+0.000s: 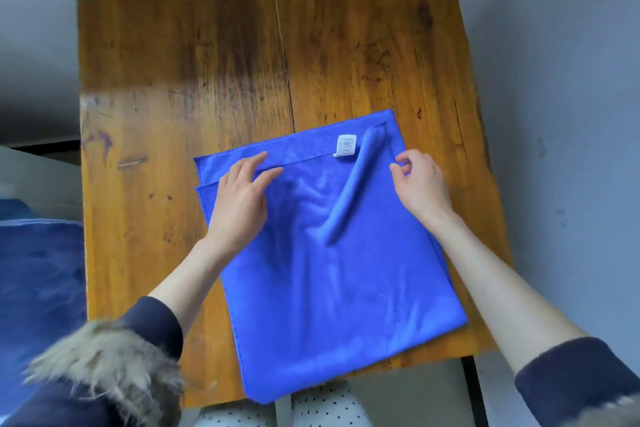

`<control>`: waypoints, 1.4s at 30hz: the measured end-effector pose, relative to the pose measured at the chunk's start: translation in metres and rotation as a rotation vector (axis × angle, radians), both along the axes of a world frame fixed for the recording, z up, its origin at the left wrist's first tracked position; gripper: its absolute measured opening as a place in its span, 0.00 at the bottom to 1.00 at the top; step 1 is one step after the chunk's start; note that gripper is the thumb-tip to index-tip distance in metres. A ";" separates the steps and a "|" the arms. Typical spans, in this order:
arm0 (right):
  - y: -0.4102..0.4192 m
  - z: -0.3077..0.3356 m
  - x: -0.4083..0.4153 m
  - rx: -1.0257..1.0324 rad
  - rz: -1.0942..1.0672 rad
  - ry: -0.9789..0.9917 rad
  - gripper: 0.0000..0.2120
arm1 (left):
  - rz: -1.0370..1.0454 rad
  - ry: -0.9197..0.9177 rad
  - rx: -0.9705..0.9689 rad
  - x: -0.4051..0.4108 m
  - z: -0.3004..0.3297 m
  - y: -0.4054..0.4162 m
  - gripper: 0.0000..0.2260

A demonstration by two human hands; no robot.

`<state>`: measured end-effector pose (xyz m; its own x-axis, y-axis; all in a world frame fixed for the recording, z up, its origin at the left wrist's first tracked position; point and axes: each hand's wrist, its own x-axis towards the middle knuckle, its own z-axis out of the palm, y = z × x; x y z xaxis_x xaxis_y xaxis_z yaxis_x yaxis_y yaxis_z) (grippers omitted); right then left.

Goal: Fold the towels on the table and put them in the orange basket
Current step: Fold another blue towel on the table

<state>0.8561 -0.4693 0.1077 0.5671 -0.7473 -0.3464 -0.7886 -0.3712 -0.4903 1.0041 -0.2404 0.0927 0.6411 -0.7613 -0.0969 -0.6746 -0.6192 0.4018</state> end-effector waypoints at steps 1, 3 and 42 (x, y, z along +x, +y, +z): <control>-0.009 -0.003 0.012 -0.006 0.003 -0.053 0.12 | 0.053 -0.029 0.019 0.008 0.000 0.005 0.23; -0.023 -0.009 0.033 0.002 0.015 -0.079 0.17 | 0.117 -0.062 0.092 0.023 -0.002 0.018 0.20; -0.082 -0.032 0.079 0.132 -0.068 -0.179 0.02 | 0.520 0.272 -0.006 0.099 -0.013 0.026 0.03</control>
<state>0.9349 -0.5510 0.0759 0.5780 -0.7408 -0.3423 -0.7059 -0.2436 -0.6651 1.1030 -0.2148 0.0794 0.8834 -0.3542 -0.3068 -0.1549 -0.8387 0.5222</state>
